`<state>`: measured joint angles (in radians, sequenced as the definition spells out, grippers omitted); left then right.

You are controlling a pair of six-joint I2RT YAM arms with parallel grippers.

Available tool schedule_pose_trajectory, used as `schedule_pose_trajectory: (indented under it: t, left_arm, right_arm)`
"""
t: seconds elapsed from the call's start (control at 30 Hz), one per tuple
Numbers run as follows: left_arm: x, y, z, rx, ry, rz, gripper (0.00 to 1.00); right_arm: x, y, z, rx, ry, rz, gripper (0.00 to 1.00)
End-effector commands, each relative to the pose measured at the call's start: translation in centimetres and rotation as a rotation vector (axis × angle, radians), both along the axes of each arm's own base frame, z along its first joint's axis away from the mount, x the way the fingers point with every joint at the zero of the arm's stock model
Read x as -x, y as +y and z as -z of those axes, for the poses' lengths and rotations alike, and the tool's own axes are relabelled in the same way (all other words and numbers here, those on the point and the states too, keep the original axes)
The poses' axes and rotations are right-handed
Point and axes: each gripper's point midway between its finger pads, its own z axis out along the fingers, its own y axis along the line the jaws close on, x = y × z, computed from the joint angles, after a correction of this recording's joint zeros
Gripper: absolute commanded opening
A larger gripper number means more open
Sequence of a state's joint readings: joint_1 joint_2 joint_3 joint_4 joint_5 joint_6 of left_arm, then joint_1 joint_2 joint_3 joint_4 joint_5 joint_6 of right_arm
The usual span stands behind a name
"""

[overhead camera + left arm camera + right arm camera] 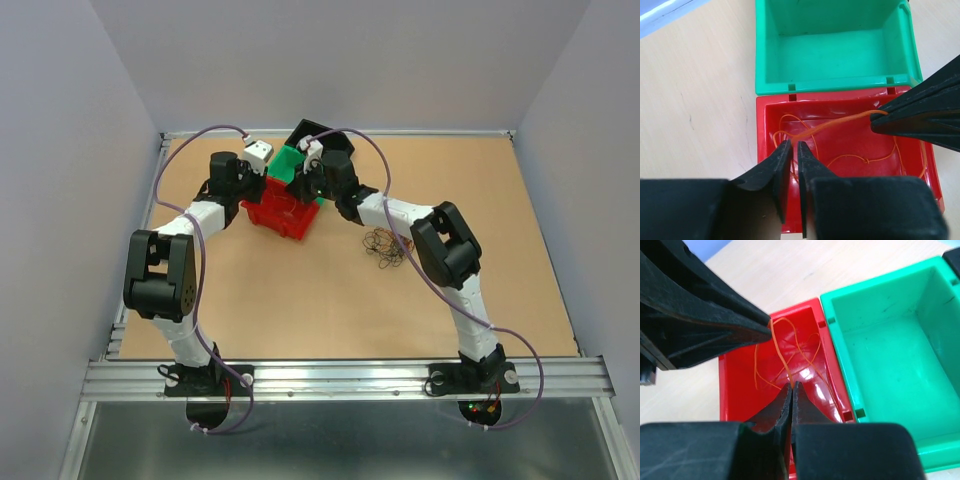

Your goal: Untangle the cables

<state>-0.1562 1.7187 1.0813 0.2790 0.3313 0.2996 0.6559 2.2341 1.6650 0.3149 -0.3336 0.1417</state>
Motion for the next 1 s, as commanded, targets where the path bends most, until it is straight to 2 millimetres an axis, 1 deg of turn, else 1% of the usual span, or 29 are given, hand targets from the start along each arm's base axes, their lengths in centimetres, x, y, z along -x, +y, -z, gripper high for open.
schedule_pose_trajectory:
  t: [0.0, 0.03, 0.07, 0.1, 0.13, 0.17, 0.2, 0.23, 0.27, 0.33, 0.37, 0.4, 0.43, 0.47, 0.5, 0.53, 0.57, 0.7, 0.77, 0.87, 0.9, 0.93, 0.97]
  left_arm:
    - [0.1, -0.3, -3.2, 0.007, -0.083, 0.009, 0.30]
    - [0.1, -0.3, -3.3, 0.009, -0.087, 0.009, 0.37]
    - [0.3, -0.3, -3.7, 0.010, -0.095, 0.012, 0.40]
    - [0.4, -0.3, -3.7, 0.013, -0.097, 0.013, 0.47]
    - [0.4, -0.3, -4.0, 0.014, -0.103, 0.016, 0.50]
    - [0.6, -0.3, -4.4, 0.017, -0.112, 0.017, 0.52]
    - [0.8, -0.4, -4.6, 0.021, -0.114, 0.024, 0.55]
    - [0.9, -0.4, -4.9, 0.024, -0.120, 0.023, 0.57]
    - [1.1, -0.4, -5.4, 0.031, -0.128, 0.025, 0.59]
    - [1.4, -0.4, -5.9, 0.041, -0.138, 0.027, 0.60]
    - [1.5, -0.3, -6.3, 0.048, -0.145, 0.023, 0.61]
    - [1.5, -0.1, -6.5, 0.057, -0.148, 0.017, 0.61]
    - [1.5, 0.0, -6.6, 0.062, -0.148, 0.016, 0.61]
    - [1.6, 0.0, -6.8, 0.071, -0.149, 0.018, 0.61]
    - [1.5, 0.2, -6.8, 0.078, -0.146, 0.012, 0.61]
    - [1.4, 0.2, -6.8, 0.082, -0.144, 0.012, 0.61]
    - [1.4, 0.3, -6.7, 0.083, -0.143, 0.013, 0.61]
    - [1.3, 0.3, -6.5, 0.078, -0.139, 0.013, 0.61]
    - [1.2, 0.3, -6.5, 0.075, -0.138, 0.014, 0.61]
    - [1.2, 0.6, -6.5, 0.069, -0.139, 0.002, 0.61]
    - [1.1, 0.7, -6.5, 0.068, -0.139, -0.007, 0.61]
    - [1.1, 0.8, -6.6, 0.067, -0.144, -0.014, 0.61]
    - [1.1, 0.9, -6.7, 0.068, -0.145, -0.017, 0.61]
  right_arm:
    - [1.0, 0.4, 0.5, 0.012, -0.012, -0.025, 0.01]
    - [1.0, 0.5, 0.8, 0.023, -0.006, -0.021, 0.01]
    - [0.9, 0.4, 1.4, 0.039, 0.002, -0.004, 0.01]
    - [0.9, 0.6, 1.8, 0.046, 0.008, 0.002, 0.01]
    - [0.7, 0.5, 2.0, 0.050, 0.014, 0.015, 0.01]
    - [0.5, 0.3, 2.7, 0.065, 0.034, 0.035, 0.00]
    - [0.1, 0.4, 2.5, 0.066, 0.033, 0.046, 0.01]
    - [-0.1, 0.4, 3.5, 0.079, 0.049, 0.054, 0.01]
    - [-0.3, 0.5, 3.6, 0.088, 0.057, 0.058, 0.01]
    - [-0.3, 0.7, 4.5, 0.101, 0.070, 0.056, 0.01]
    - [-0.2, 0.6, 5.6, 0.123, 0.085, 0.058, 0.01]
    - [-0.1, 0.8, 6.1, 0.137, 0.089, 0.059, 0.01]
    - [-0.2, 0.7, 6.5, 0.148, 0.092, 0.067, 0.01]
    - [-0.2, 0.7, 7.4, 0.176, 0.096, 0.078, 0.01]
    - [-0.2, 0.6, 7.7, 0.190, 0.098, 0.081, 0.01]
    - [-0.6, 0.6, 7.7, 0.201, 0.088, 0.094, 0.01]
    - [-0.2, 0.6, 8.4, 0.223, 0.098, 0.093, 0.00]
    - [-0.3, 0.2, 8.9, 0.272, 0.081, 0.115, 0.01]
    - [-0.2, 0.2, 8.7, 0.289, 0.064, 0.105, 0.01]
    - [1.0, 1.0, 8.5, 0.298, 0.053, 0.054, 0.00]
    - [2.0, 1.8, 8.5, 0.319, 0.020, -0.010, 0.01]
    - [2.8, 2.0, 8.8, 0.334, 0.011, -0.036, 0.01]
    - [3.3, 2.4, 8.6, 0.355, -0.024, -0.065, 0.01]
